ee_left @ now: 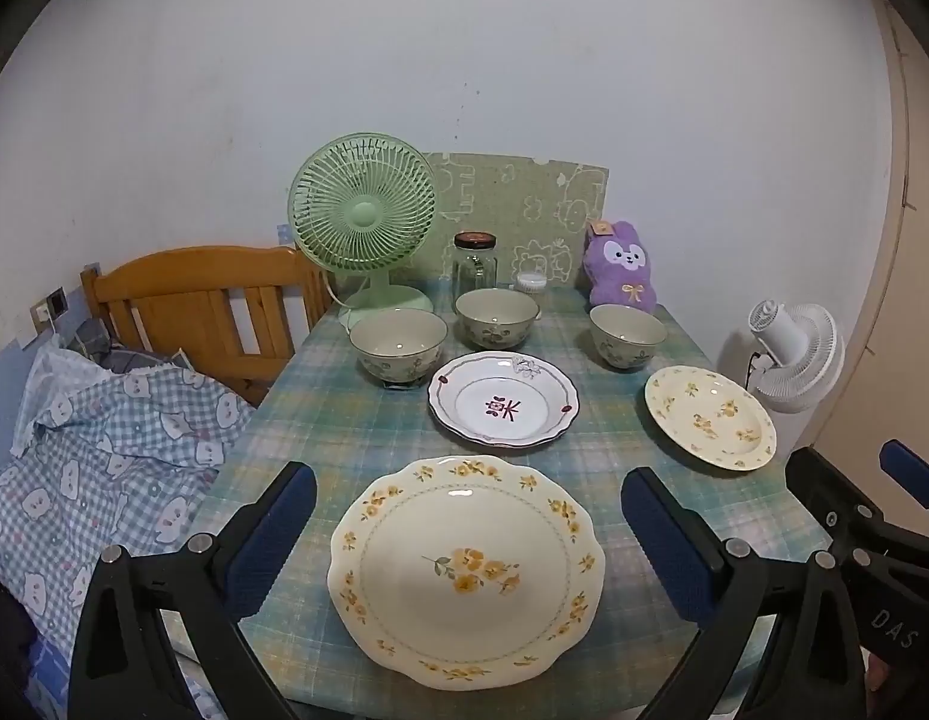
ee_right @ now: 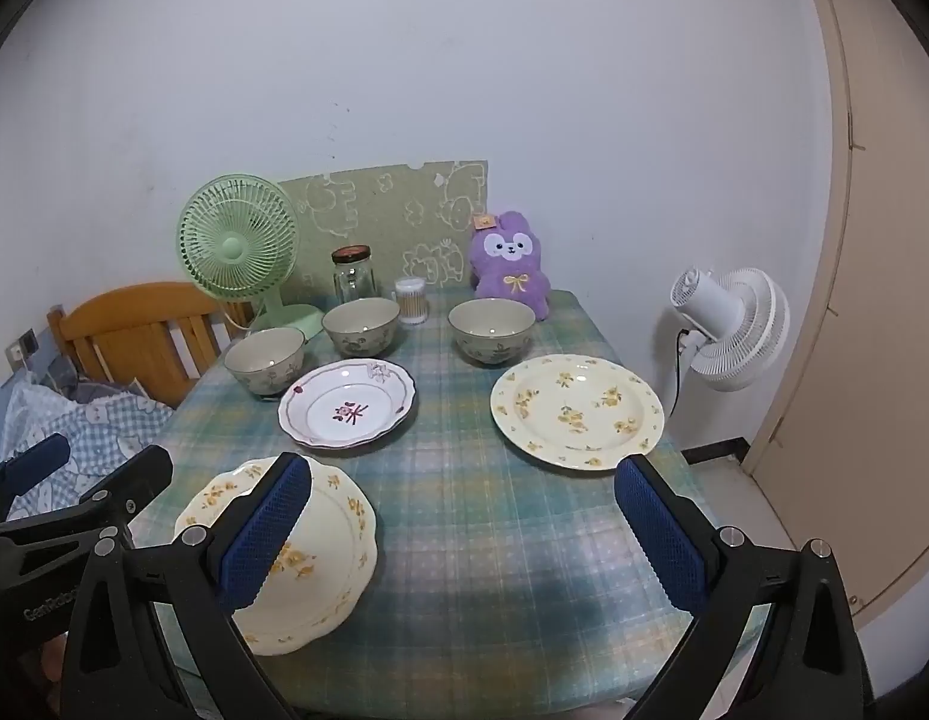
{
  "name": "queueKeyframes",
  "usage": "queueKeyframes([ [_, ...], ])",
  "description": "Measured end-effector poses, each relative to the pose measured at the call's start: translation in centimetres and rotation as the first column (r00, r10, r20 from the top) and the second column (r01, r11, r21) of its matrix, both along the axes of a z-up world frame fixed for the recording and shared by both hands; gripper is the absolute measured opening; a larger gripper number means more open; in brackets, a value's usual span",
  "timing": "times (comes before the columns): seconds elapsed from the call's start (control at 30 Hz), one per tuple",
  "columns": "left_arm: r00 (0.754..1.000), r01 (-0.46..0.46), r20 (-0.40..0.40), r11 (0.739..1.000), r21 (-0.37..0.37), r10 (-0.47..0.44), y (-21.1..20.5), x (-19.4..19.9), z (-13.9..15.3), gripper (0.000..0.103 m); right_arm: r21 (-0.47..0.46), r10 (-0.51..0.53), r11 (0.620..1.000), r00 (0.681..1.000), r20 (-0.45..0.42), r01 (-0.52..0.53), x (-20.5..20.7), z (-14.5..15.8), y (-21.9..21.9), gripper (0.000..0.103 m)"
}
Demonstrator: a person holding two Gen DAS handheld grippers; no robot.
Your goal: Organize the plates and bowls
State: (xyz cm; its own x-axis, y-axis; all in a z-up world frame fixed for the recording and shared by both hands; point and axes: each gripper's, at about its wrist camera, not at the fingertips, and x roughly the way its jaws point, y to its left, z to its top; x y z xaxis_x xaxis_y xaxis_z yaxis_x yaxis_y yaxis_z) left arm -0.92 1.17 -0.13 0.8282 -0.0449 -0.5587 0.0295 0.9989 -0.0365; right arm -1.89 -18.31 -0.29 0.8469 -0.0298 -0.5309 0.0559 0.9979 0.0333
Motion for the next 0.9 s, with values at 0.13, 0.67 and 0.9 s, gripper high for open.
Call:
queueKeyframes([
  [0.13, 1.0, -0.007, -0.003, 1.0, 0.013, 0.007, -0.3, 0.1, -0.2, 0.102, 0.011, -0.003, 1.0, 1.0, -0.006, 0.003, 0.2, 0.1, -0.1, 0.102],
  [0.67, 1.0, -0.007, -0.009, 0.999, 0.041, 0.007, -1.0, 0.1, -0.6, 0.103, 0.031, -0.024, 0.999, 0.999, -0.021, 0.025, 0.4, -0.5, -0.7, 0.102],
  [0.9, 1.0, -0.007, -0.01, 0.999, 0.041, 0.007, -1.1, 0.0, -0.7, 0.103, 0.029, -0.026, 0.999, 0.999, -0.019, 0.027, 0.3, -0.6, -0.6, 0.102],
])
